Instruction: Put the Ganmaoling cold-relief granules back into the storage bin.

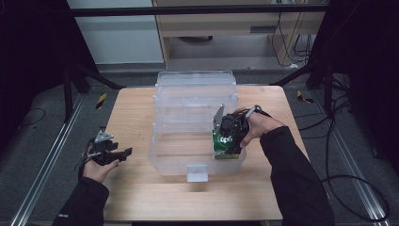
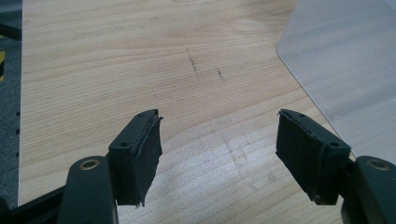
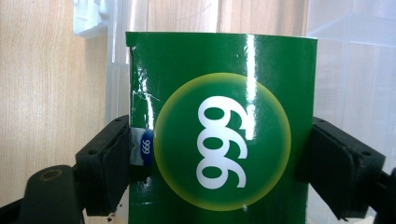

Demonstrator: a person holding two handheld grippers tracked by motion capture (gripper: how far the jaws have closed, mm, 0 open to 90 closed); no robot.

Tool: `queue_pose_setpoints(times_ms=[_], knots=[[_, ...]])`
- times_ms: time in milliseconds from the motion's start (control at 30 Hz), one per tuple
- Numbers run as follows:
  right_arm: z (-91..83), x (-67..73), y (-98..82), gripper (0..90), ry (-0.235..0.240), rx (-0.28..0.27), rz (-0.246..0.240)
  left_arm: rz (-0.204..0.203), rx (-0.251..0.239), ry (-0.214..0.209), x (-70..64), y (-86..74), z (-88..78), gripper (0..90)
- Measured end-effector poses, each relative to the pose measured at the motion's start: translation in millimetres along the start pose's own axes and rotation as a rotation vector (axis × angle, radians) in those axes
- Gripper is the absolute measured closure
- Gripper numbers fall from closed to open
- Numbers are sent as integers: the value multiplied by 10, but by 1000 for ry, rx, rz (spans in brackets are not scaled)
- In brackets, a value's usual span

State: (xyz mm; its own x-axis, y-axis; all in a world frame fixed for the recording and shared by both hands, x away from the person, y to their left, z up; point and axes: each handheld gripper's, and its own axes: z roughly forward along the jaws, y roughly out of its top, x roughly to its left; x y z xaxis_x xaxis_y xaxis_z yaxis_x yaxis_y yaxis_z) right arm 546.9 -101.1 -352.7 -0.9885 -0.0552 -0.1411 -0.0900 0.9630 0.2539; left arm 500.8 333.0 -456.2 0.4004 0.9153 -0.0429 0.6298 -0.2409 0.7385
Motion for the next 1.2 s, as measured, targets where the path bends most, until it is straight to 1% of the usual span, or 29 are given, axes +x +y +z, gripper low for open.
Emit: queue_pose_setpoints(times_ms=[33,200,267,333,367,600,667,933,967,1067,1200], knots=[[0,2,0,172,-1,-1,-3,4,-3,2,3,1,3,300],[8,19,-8,173,-1,-4,3,-2,0,0,-7,-1,3,300],[20,26,-13,173,-1,3,18,1,2,0,-9,0,3,300],[39,25,-24,173,4,10,23,2,3,0,-11,0,5,300],[50,20,-31,173,4,7,15,3,4,0,-10,0,6,300],[86,28,-52,172,2,-3,22,3,5,0,-13,-2,11,300],[100,28,-52,172,-1,-4,17,5,7,0,-12,-2,10,300],[114,29,-46,170,3,6,20,7,7,0,-13,-1,9,300],[119,33,-44,170,6,7,31,8,6,-1,-13,-1,9,300],[131,32,-41,168,8,13,36,8,7,-1,-13,-1,8,300],[146,31,-41,166,10,17,34,8,6,-1,-14,-1,9,300]])
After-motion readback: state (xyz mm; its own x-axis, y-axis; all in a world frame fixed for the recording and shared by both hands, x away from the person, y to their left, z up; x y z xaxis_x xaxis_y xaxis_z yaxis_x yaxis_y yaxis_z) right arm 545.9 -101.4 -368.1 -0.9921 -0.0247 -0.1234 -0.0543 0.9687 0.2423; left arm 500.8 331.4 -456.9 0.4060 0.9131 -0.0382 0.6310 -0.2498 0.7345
